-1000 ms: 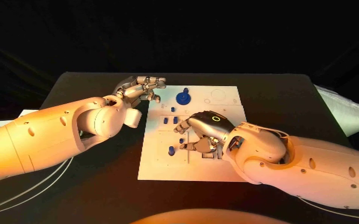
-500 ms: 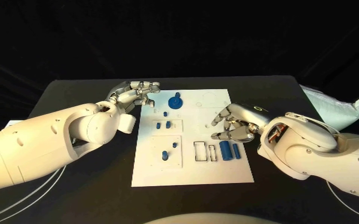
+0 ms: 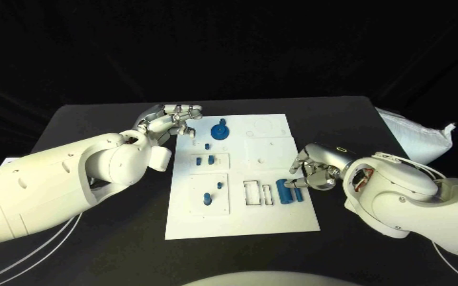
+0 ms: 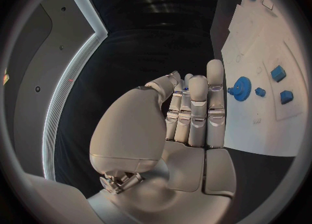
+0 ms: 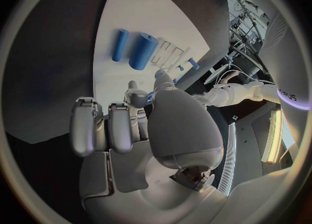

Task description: Assemble the parts on the task board

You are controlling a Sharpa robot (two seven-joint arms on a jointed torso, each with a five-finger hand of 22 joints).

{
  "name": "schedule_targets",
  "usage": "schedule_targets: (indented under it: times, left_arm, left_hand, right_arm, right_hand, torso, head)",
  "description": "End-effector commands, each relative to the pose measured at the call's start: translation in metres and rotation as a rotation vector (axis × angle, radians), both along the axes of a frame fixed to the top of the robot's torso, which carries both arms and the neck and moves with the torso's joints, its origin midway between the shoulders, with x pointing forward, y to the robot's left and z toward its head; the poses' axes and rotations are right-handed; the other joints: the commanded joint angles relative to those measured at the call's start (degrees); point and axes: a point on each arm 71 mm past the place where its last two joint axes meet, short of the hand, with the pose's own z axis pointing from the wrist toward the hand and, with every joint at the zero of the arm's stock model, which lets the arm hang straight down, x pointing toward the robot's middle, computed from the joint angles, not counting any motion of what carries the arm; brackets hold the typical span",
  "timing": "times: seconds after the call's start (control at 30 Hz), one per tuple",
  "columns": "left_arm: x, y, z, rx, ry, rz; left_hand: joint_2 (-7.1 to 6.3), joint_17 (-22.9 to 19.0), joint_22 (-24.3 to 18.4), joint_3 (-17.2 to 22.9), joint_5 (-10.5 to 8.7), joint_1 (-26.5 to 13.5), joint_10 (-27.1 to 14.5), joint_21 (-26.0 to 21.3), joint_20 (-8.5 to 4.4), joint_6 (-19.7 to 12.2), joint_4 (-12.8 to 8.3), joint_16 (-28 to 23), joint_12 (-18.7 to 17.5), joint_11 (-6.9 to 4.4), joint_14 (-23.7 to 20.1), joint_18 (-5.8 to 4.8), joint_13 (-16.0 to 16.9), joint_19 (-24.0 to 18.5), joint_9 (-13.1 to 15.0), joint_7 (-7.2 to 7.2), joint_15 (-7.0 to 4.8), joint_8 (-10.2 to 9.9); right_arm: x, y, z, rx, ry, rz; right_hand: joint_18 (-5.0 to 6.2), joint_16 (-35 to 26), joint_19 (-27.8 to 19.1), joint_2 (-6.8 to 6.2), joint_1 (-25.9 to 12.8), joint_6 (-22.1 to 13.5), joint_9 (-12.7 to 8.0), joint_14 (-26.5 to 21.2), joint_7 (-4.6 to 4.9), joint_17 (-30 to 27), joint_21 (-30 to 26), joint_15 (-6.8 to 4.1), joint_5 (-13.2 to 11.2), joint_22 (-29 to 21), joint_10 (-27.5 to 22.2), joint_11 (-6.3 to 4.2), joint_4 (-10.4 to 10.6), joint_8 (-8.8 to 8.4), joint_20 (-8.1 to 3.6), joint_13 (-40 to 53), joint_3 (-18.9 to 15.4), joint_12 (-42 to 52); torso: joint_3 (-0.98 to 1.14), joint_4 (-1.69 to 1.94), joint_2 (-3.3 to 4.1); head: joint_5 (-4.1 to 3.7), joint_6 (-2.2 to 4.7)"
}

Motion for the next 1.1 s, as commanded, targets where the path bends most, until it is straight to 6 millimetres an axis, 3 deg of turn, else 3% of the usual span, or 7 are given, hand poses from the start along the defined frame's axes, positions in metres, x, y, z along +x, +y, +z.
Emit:
schedule_targets:
  times: [0.03, 0.83, 1.1]
  left_arm:
    - [-0.001, -0.001, 0.000, -0.008, -0.004, -0.017]
    - [-0.002, 0.000, -0.001, -0.008, 0.001, -0.018]
    - [-0.002, 0.001, -0.002, -0.007, 0.002, -0.018]
  left_hand:
    - [-0.04, -0.07, -0.04, 0.02, 0.23, 0.55, -0.44, -0.21, -0.07, -0.44, -0.32, -0.09, 0.31, 0.11, -0.41, 1.09, 0.05, 0.05, -0.08, 0.05, 0.03, 0.35]
    - [-0.04, -0.07, -0.04, 0.02, 0.23, 0.55, -0.44, -0.21, -0.07, -0.44, -0.32, -0.09, 0.31, 0.11, -0.41, 1.09, 0.05, 0.05, -0.08, 0.05, 0.03, 0.35]
    - [-0.04, -0.07, -0.04, 0.02, 0.23, 0.55, -0.44, -0.21, -0.07, -0.44, -0.32, -0.09, 0.31, 0.11, -0.41, 1.09, 0.05, 0.05, -0.08, 0.05, 0.03, 0.35]
  right_arm:
    - [-0.001, -0.001, -0.004, -0.089, 0.011, -0.005]
    - [0.000, 0.017, -0.032, -0.114, 0.075, 0.034]
    - [0.003, 0.021, -0.041, -0.119, 0.091, 0.034]
  right_hand:
    - [-1.18, 0.31, 0.33, 0.68, -0.24, 0.20, 0.08, 3.20, -0.22, 0.10, 0.18, 0.10, -0.32, 0.13, 0.28, -0.01, 0.04, 0.32, -0.04, 0.59, -0.37, 0.41]
    - [-1.26, 0.67, 0.45, 2.00, -0.30, 0.81, 0.57, 3.22, -0.48, 0.61, 0.45, -0.02, 0.09, 0.60, 0.64, -0.20, -0.02, 1.37, -0.09, 3.51, -1.33, 2.23]
    - [-1.27, 0.76, 0.46, 3.31, 0.34, 1.44, 0.91, 3.21, -0.73, 0.72, 0.53, -0.17, 0.77, 0.74, 0.87, -0.41, -0.10, 2.01, -0.20, 4.76, -1.49, 2.87]
  torso:
    - [-0.03, -0.10, 0.03]
    - [0.03, -0.08, 0.08]
    - [0.01, -0.04, 0.08]
  head:
    - [0.05, 0.04]
    - [0.64, -0.63]
    - [0.83, -0.83]
